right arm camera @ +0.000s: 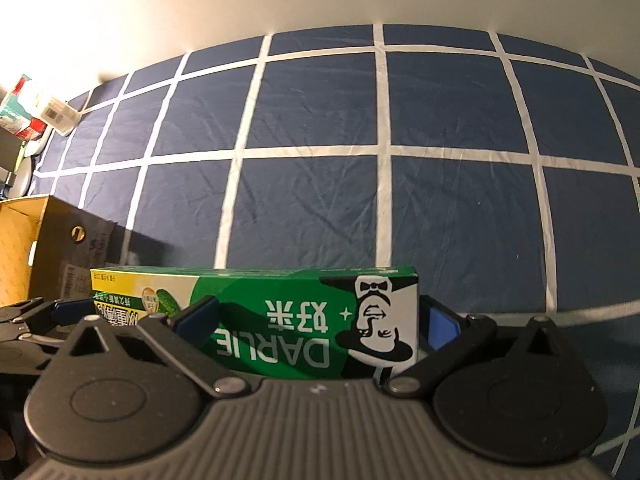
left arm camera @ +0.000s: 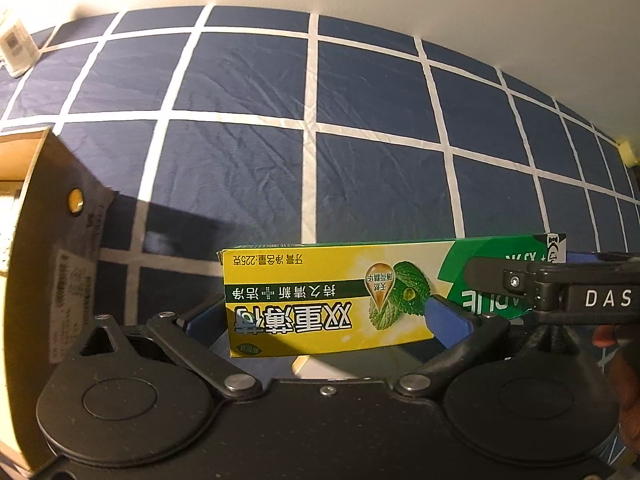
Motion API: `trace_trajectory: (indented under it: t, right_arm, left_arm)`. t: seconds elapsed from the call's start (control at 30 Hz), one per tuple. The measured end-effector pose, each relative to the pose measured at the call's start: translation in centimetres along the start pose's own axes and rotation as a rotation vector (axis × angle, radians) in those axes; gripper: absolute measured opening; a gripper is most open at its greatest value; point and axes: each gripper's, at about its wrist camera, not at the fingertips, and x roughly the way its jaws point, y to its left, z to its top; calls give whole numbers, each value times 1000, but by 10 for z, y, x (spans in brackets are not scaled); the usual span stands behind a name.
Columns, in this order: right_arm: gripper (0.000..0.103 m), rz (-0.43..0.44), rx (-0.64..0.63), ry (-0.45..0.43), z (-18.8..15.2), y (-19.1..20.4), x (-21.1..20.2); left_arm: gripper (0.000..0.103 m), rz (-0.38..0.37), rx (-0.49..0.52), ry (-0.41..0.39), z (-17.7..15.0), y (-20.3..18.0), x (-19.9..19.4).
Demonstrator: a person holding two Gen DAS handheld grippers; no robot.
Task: Organize objects
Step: 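Lift the toothpaste box with the left gripper and carry it over the cardboard box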
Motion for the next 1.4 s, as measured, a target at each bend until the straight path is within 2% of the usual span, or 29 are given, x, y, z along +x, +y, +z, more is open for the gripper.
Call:
trace_trajectory:
  t: [0.3, 0.53, 1.1, 1.4]
  right_arm:
    - [102, 15, 0, -31, -31, 42, -19]
    - [103, 16, -8, -57, -45, 91, -31]
    - [102, 21, 34, -127, -70, 244, -37]
    - [102, 10, 52, -165, -75, 320, -28]
  left_arm:
    - [103, 14, 12, -31, -25, 32, -37]
    - [103, 16, 13, -54, -36, 70, -67]
    - [103, 43, 75, -106, -44, 199, -136]
    - [103, 44, 82, -130, -44, 269, -159]
